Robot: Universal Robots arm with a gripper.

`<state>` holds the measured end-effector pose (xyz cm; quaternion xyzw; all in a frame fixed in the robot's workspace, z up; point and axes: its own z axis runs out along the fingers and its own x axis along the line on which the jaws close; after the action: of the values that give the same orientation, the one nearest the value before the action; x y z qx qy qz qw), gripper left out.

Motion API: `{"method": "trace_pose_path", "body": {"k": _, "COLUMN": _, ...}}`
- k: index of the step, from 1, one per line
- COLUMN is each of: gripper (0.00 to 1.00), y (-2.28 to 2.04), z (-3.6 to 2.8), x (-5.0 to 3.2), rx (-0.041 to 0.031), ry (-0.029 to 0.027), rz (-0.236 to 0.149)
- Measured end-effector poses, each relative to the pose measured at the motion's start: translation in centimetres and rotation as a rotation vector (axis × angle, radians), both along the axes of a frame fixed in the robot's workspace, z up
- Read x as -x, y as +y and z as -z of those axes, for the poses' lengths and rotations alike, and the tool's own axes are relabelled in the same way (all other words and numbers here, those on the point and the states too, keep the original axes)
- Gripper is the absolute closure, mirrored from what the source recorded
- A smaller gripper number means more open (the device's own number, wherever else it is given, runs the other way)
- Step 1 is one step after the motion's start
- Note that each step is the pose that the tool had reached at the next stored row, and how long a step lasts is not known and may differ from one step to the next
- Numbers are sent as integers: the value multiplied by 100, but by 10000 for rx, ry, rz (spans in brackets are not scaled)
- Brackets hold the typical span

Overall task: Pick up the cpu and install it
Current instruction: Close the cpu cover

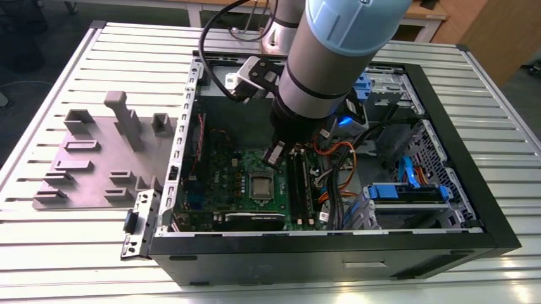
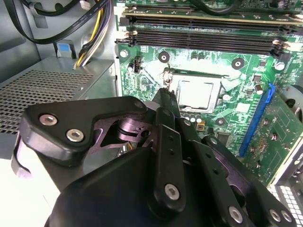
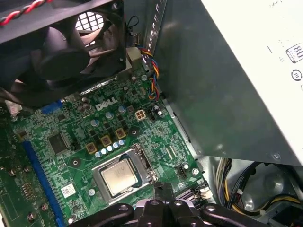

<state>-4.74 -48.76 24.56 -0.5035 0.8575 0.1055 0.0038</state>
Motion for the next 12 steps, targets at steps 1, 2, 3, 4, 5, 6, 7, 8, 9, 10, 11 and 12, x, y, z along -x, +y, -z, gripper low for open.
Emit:
{"method": "trace_pose_path", "body": {"k": 1, "gripper": 89, "y": -1, "z": 0, "x": 0, "rx": 1, "ry": 0, "rz": -3}}
{"method": "trace_pose_path", "body": {"k": 2, "gripper": 89, "y": -1, "z": 0, "x": 0, "rx": 1, "ry": 1, "rz": -5}}
{"method": "trace_pose_path", "body": {"k": 3, "gripper": 89, "y": -1, "z": 0, "x": 0, "rx": 0, "ry": 0, "rz": -5}}
{"method": "trace_pose_path", "body": {"k": 4, "gripper": 89, "y": -1, "z": 0, "x": 0, "rx": 1, "ry": 0, "rz": -5}}
{"method": "trace_pose_path", "body": {"k": 5, "gripper": 89, "y": -2, "z": 0, "x": 0, "rx": 1, "ry": 1, "rz": -5}}
{"method": "trace_pose_path", "body": {"k": 6, "gripper": 89, "y": -2, "z": 0, "x": 0, "rx": 0, "ry": 0, "rz": -5}}
{"method": "trace_pose_path", "body": {"k": 7, "gripper": 89, "y": -2, "z": 0, "x": 0, "rx": 1, "ry": 0, "rz": -5}}
{"method": "trace_pose_path", "body": {"k": 8, "gripper": 89, "y": -2, "z": 0, "x": 0, "rx": 1, "ry": 0, "rz": -5}}
{"method": "trace_pose_path", "body": {"k": 9, "gripper": 89, "y": -2, "z": 0, "x": 0, "rx": 0, "ry": 0, "rz": -5}}
{"method": "trace_pose_path", "body": {"k": 10, "gripper": 89, "y": -3, "z": 0, "x": 0, "rx": 1, "ry": 1, "rz": -6}}
{"method": "trace_pose_path", "body": {"k": 11, "gripper": 89, "y": -6, "z": 0, "x": 0, "rx": 1, "ry": 1, "rz": -7}}
{"method": "trace_pose_path", "body": {"k": 12, "gripper": 89, "y": -10, "z": 0, "x": 0, "rx": 1, "ry": 1, "rz": -10}}
